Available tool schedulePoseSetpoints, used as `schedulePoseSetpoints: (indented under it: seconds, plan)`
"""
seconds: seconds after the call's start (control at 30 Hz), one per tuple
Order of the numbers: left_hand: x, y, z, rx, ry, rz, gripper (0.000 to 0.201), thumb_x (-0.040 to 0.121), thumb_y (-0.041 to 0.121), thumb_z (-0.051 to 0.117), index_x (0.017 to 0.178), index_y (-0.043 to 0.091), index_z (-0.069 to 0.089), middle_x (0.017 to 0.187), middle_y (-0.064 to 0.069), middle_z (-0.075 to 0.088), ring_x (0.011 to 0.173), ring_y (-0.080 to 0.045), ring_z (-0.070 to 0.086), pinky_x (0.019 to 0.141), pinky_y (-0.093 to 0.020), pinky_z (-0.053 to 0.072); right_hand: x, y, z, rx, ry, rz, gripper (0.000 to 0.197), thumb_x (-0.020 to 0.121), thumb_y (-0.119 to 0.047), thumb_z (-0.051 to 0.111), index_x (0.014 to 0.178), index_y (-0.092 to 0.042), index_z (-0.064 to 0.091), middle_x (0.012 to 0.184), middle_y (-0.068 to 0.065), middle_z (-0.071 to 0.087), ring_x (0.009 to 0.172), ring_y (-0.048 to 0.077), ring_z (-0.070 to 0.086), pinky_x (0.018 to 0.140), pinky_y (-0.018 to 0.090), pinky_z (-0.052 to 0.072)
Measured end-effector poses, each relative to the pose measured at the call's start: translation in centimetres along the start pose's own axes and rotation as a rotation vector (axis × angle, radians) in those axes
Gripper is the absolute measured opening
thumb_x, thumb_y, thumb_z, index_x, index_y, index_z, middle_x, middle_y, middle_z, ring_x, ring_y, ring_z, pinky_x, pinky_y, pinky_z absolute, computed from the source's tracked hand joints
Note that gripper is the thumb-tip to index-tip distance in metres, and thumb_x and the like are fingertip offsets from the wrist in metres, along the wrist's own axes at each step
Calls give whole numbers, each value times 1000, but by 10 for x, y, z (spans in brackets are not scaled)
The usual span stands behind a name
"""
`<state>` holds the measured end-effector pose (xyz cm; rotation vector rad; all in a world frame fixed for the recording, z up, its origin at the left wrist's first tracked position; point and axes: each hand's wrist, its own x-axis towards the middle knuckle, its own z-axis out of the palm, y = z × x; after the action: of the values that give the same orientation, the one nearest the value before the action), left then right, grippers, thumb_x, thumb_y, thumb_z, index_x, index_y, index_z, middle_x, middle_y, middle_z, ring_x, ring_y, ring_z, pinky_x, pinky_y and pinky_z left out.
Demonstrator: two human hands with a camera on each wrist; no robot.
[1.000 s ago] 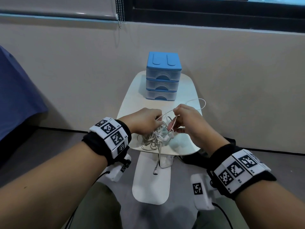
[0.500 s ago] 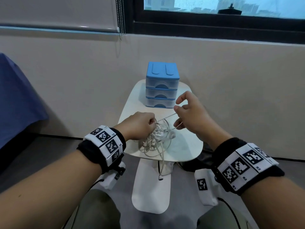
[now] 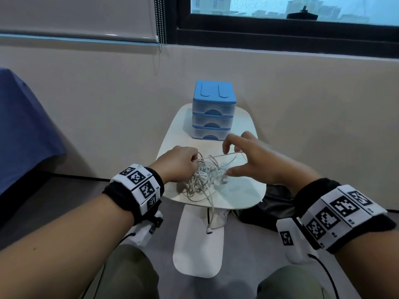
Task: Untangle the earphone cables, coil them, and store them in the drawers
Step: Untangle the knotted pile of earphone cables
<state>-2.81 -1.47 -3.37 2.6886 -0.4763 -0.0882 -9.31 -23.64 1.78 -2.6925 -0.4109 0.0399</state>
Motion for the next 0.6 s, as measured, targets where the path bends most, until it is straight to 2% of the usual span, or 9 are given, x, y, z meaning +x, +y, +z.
schedulePoseSetpoints:
  seconds: [0.07,0.17,0.27,0.37,0.4,0.47,0.53,0.6]
  plan:
    - [1,-2,0,-19,-1,-6,16,96,24,55,81,20,56,83,4,58,77,-22,56,61,-32,38,-4,-2,-4,-19,-57,-25,31,87,-35,79,110,-41,59,114,-5,39,94,14,54,87,33,48]
    - [1,-2,-3,-42,-7,-7,17,97,25,55,81,19,55,84,2,59,79,-24,56,63,-34,41,-3,-5,-8,-99,-74,-1,8,92,-40,73,99,-36,75,119,-5,37,82,6,52,80,27,43]
    - [0,1,-3,-96,-25,0,20,101,27,49,83,20,52,88,-1,60,84,-27,58,71,-38,44,5,-9,2,-136,-58,92,24,91,-54,68,98,-33,77,119,-4,37,89,12,57,90,34,49]
    - [-2,5,-2,-130,-38,9,23,104,29,44,83,21,47,89,-3,58,82,-26,54,70,-38,41,15,-15,16,-226,-98,177,38,91,-65,61,105,-32,75,116,-1,37,99,23,61,93,41,52]
    - [-2,6,-3,-134,-37,12,23,104,29,44,83,22,47,89,-3,58,81,-26,54,70,-38,41,19,-17,21,-264,-136,178,36,92,-63,61,107,-33,74,114,0,39,100,25,61,93,40,52]
    - [-3,7,-4,-137,-35,19,20,103,30,44,85,23,48,90,-1,59,84,-27,56,75,-39,45,25,-19,29,-286,-173,119,20,93,-51,66,104,-37,75,110,-1,48,103,25,61,92,39,53]
    - [-5,8,-7,-137,-28,29,17,103,30,45,87,24,49,93,0,61,89,-28,58,84,-43,49,30,-17,30,-291,-153,93,7,92,-38,69,93,-36,75,104,-4,60,103,23,62,85,34,53]
    - [-5,9,-10,-126,-13,51,15,103,30,46,91,22,51,95,1,61,91,-26,57,85,-43,48,31,-17,25,-271,-140,138,16,92,-43,68,88,-29,74,89,-7,64,93,20,63,69,29,45]
